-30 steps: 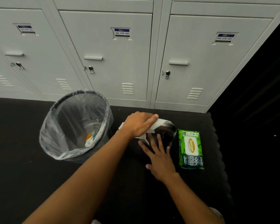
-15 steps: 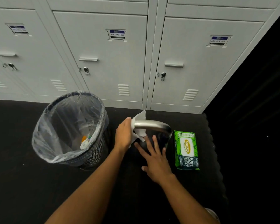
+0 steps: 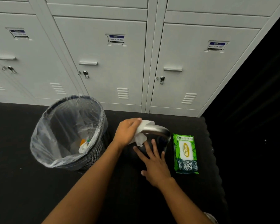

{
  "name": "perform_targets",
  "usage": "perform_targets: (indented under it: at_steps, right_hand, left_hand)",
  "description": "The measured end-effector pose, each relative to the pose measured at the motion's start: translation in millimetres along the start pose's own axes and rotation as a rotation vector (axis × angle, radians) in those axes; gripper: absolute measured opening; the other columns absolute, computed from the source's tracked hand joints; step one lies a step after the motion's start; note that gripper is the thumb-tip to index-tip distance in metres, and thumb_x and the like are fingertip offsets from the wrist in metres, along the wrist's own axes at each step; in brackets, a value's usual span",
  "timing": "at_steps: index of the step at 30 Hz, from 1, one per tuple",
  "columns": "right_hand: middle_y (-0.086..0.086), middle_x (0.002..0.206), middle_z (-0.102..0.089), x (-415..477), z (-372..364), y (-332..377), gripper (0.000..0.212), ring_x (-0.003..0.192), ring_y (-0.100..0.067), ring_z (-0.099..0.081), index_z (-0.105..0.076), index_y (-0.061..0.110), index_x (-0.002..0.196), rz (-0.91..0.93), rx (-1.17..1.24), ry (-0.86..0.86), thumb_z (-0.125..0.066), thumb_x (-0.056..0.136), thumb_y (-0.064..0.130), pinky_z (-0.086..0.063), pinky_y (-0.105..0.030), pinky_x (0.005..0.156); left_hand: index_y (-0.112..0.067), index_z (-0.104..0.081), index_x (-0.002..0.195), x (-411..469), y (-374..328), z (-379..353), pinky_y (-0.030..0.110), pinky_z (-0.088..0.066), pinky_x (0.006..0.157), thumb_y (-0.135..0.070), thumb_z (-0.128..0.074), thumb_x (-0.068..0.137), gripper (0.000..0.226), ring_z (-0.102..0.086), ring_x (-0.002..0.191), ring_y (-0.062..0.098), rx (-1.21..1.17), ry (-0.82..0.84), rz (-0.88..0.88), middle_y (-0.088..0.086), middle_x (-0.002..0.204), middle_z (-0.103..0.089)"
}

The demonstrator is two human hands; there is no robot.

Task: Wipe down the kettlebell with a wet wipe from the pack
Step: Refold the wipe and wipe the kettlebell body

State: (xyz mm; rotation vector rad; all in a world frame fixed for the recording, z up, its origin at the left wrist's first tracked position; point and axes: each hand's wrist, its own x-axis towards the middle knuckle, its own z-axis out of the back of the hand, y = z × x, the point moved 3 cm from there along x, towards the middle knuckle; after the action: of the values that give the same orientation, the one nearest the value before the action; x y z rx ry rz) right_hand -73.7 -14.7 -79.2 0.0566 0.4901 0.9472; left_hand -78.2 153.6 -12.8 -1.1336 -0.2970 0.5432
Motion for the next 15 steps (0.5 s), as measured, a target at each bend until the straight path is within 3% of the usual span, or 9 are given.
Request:
perform_targets:
  at_steps: [3,5,7,10,15]
  right_hand:
    - [0.012,0.151,0.047,0,0,0,0.112,0.136,-0.023,0.048,0.02,0.055,0.146,0.001,0.009,-0.023,-0.07,0.087,0.025,0.002,-0.065,0.116]
    - [0.011,0.152,0.046,1,-1,-1,0.112,0.135,-0.023,0.049,0.02,0.056,0.146,-0.002,0.009,-0.016,-0.07,0.087,0.025,0.002,-0.066,0.117]
    - [0.01,0.154,0.044,1,-2,-1,0.113,0.135,-0.023,0.049,0.022,0.057,0.144,-0.001,0.012,-0.012,-0.07,0.087,0.024,0.002,-0.066,0.117]
    - [0.007,0.156,0.04,0,-1,0,0.115,0.136,-0.024,0.049,0.026,0.058,0.141,-0.006,0.003,-0.008,-0.07,0.087,0.025,0.001,-0.066,0.117]
    - [0.005,0.159,0.036,1,-3,0,0.108,0.138,-0.026,0.046,0.022,0.053,0.146,-0.007,-0.025,-0.01,-0.067,0.089,0.03,0.0,-0.067,0.117]
  left_hand:
    - [-0.016,-0.061,0.075,-11,12,2,0.03,-0.041,0.07,-0.03,-0.047,0.103,0.034,-0.052,0.067,0.007,-0.287,-0.066,0.205,0.0,0.073,-0.058]
    - [-0.014,-0.067,0.084,-14,22,2,0.03,-0.044,0.073,-0.035,-0.044,0.103,0.037,-0.057,0.073,0.011,-0.343,-0.073,0.334,0.003,0.078,-0.064]
    - [-0.02,-0.067,0.082,-15,26,2,0.034,-0.044,0.075,-0.038,-0.043,0.103,0.037,-0.059,0.076,0.014,-0.333,-0.091,0.354,0.0,0.077,-0.065]
    - [-0.025,-0.061,0.07,-8,11,2,0.034,-0.043,0.07,-0.034,-0.044,0.103,0.037,-0.055,0.069,0.01,-0.088,-0.073,0.127,-0.008,0.072,-0.062]
    - [-0.024,-0.064,0.101,-6,-29,-14,0.038,-0.046,0.079,-0.045,-0.03,0.103,0.04,-0.058,0.085,0.018,0.62,0.081,-0.263,-0.002,0.09,-0.062]
